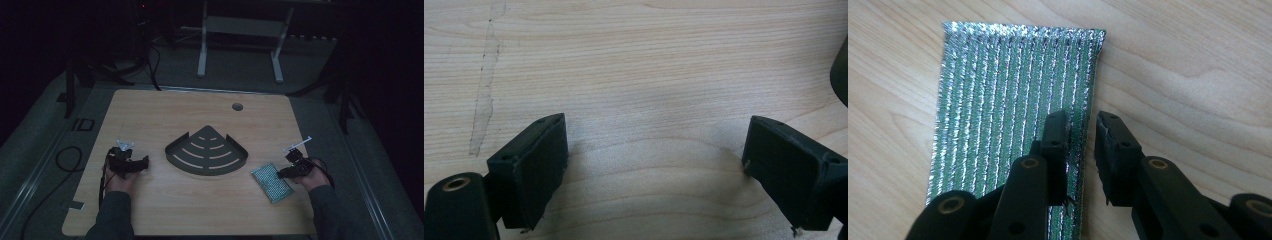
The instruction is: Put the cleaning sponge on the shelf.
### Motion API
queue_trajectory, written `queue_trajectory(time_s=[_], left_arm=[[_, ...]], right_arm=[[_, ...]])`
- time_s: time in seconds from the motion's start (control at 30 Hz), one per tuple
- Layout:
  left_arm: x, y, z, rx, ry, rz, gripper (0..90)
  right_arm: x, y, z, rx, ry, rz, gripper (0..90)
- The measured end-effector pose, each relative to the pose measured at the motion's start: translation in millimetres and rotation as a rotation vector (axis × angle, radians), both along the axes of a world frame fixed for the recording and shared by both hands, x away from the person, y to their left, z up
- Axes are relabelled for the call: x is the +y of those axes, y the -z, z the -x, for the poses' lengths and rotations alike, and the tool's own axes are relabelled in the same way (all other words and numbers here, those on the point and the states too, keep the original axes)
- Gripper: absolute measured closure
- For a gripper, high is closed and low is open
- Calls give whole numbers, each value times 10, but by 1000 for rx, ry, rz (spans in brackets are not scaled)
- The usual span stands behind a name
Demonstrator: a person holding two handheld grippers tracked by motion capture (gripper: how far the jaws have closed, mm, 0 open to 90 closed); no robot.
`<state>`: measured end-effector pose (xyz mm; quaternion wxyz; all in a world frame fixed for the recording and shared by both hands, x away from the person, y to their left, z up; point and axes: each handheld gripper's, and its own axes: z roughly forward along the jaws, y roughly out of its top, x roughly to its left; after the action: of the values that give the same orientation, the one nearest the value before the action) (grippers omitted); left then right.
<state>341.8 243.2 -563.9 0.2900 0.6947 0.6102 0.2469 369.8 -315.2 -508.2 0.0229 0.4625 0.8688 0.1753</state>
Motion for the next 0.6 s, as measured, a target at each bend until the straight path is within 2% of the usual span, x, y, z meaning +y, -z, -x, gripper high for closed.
queue_trajectory(time_s=[0.17,0.23,0.43,0.5,0.6], left_arm=[[0,0,0,0,0,0,115],[0,0,0,0,0,0,115],[0,0,0,0,0,0,115],[0,0,0,0,0,0,115],[0,0,0,0,0,0,115]], right_arm=[[-15,20,-29,22,6,-10,747],[-21,37,-56,47,-6,-27,795],[-16,45,-82,72,-9,-28,841],[7,33,-79,71,-13,-8,868],[83,0,-63,56,-28,57,892]])
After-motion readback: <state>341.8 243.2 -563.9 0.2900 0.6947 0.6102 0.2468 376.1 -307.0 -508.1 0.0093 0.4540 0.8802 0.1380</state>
